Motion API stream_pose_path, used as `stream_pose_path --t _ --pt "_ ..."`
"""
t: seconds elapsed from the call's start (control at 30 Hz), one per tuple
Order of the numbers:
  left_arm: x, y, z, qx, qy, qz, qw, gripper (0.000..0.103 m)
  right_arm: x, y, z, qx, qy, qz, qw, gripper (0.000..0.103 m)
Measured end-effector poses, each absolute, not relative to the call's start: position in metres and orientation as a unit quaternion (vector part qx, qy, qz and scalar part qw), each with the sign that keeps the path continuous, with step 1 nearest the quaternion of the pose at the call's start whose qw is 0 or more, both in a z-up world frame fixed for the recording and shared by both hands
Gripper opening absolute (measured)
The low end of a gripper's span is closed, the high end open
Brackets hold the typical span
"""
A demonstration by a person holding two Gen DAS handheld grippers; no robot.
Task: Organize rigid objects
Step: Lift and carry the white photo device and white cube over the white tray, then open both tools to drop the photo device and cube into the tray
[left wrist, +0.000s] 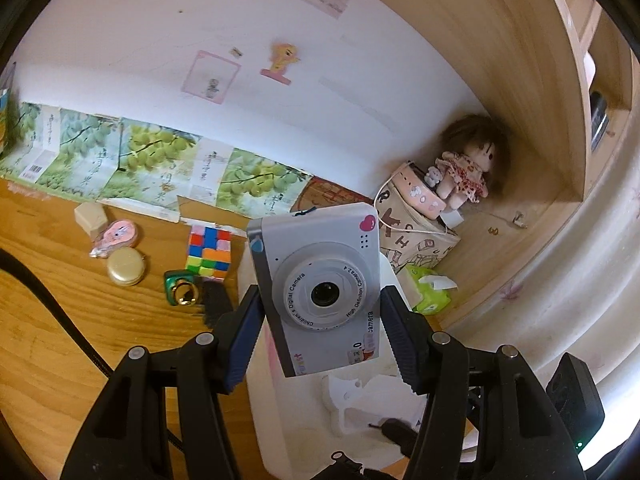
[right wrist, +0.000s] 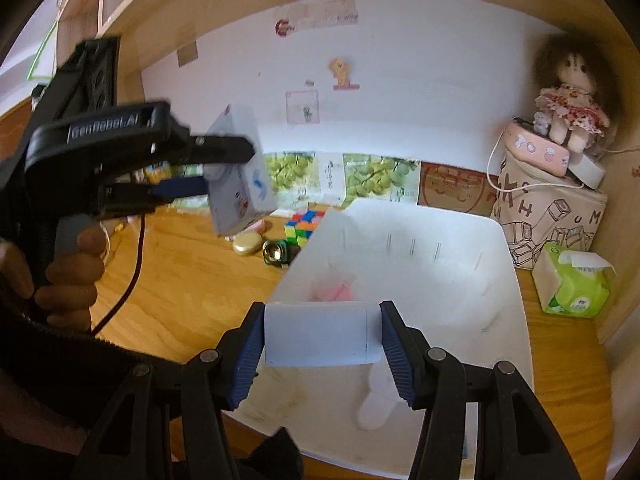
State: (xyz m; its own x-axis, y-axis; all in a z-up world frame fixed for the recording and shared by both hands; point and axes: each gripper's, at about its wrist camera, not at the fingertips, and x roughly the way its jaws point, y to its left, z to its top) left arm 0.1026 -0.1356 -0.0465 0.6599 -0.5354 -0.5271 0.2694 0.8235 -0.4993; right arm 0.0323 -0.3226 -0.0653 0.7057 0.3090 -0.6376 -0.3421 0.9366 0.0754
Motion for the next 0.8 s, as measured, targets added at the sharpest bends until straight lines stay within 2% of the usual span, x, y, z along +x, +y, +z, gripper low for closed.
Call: stream_pose_path --t 0.4,0.8 --pt "0.119 -0.182 -0.053 -0.120 0.367 -0.217 0.897 0.063 0.066 -0.331 -0.092 -0.053 0.400 0.226 0.886 0.057" --pt "0.142 -0.211 -0.075 -0.083 0.416 -0.218 0.879 0.063 0.095 -0.349 -0.118 -0.028 0.453 0.205 0.868 0.057"
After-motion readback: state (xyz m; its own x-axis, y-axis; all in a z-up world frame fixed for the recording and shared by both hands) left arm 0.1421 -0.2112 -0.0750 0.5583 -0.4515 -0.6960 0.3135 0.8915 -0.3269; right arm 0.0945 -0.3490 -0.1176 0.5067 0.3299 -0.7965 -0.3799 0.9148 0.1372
